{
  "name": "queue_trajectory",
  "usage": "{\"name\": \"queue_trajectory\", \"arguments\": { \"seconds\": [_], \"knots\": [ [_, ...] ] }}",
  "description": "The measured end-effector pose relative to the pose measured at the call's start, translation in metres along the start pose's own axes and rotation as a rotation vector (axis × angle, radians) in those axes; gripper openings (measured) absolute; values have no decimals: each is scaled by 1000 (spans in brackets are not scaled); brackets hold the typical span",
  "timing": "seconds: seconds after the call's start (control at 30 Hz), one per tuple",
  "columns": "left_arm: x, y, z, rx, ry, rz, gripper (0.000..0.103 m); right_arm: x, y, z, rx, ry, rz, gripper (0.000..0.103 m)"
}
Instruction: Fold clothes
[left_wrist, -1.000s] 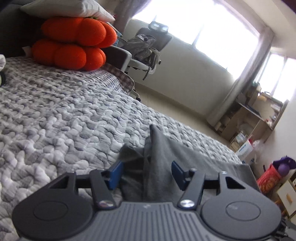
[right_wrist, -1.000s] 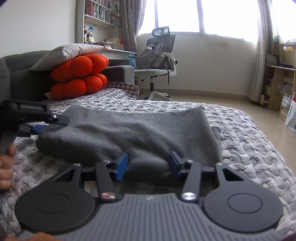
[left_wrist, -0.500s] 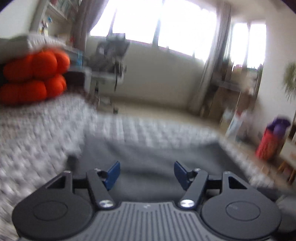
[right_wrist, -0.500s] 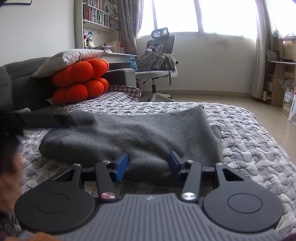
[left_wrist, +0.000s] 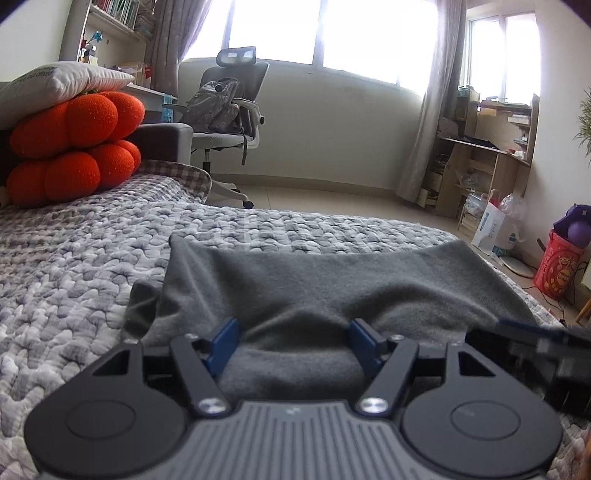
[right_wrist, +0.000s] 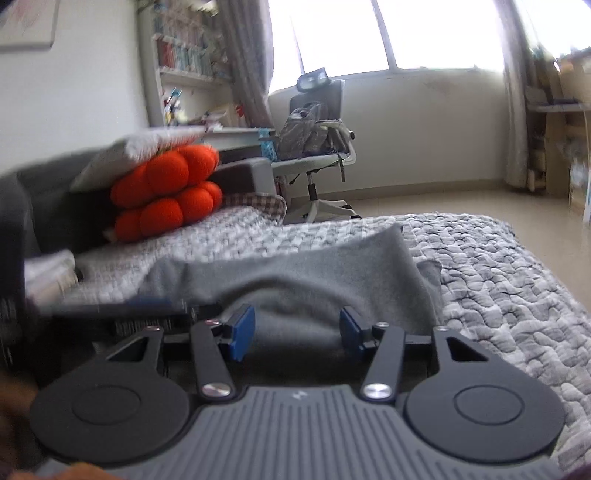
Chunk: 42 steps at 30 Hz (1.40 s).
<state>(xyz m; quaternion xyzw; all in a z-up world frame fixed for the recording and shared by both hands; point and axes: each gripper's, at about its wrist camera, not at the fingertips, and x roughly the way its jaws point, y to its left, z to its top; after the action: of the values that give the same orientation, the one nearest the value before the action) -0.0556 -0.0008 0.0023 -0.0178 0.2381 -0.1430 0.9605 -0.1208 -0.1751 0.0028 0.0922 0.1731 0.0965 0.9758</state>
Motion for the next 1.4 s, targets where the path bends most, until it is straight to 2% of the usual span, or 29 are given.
{"name": "queue_trajectory", "arguments": {
  "seconds": [0.07,0.13,0.2,0.27,0.4,0.57,0.7,0.8,1.0,1.13,1.23,1.4],
  "knots": [
    [0,0,-1,3,-1,1,69,5,0,12,18,-5,-9,54],
    [0,-2,-2,7,-1,3,69,19,3,28,16,28,-5,54],
    [-1,-1,-2,5,-2,1,69,40,5,40,47,77,32,54],
    [-1,0,-2,1,-2,-4,69,66,10,47,66,171,55,54],
    [-2,0,-3,-2,-1,-9,69,108,13,49,52,326,61,56],
    [-3,0,-3,-4,-1,-11,70,124,3,68,94,380,59,53],
    [-3,0,-3,-4,-2,-13,70,130,5,73,83,358,27,53],
    [-4,1,-3,-10,-4,-17,70,129,8,69,67,299,-4,54],
    [-4,2,-3,-16,-5,-21,70,80,-6,60,170,152,36,57],
    [-4,1,-3,-15,-5,-20,70,48,-17,48,205,127,72,60],
    [-4,1,-3,-14,-4,-19,70,41,-27,35,204,132,35,61],
    [-4,1,-3,-10,-4,-17,70,36,-47,19,269,61,33,57]
  ]
}}
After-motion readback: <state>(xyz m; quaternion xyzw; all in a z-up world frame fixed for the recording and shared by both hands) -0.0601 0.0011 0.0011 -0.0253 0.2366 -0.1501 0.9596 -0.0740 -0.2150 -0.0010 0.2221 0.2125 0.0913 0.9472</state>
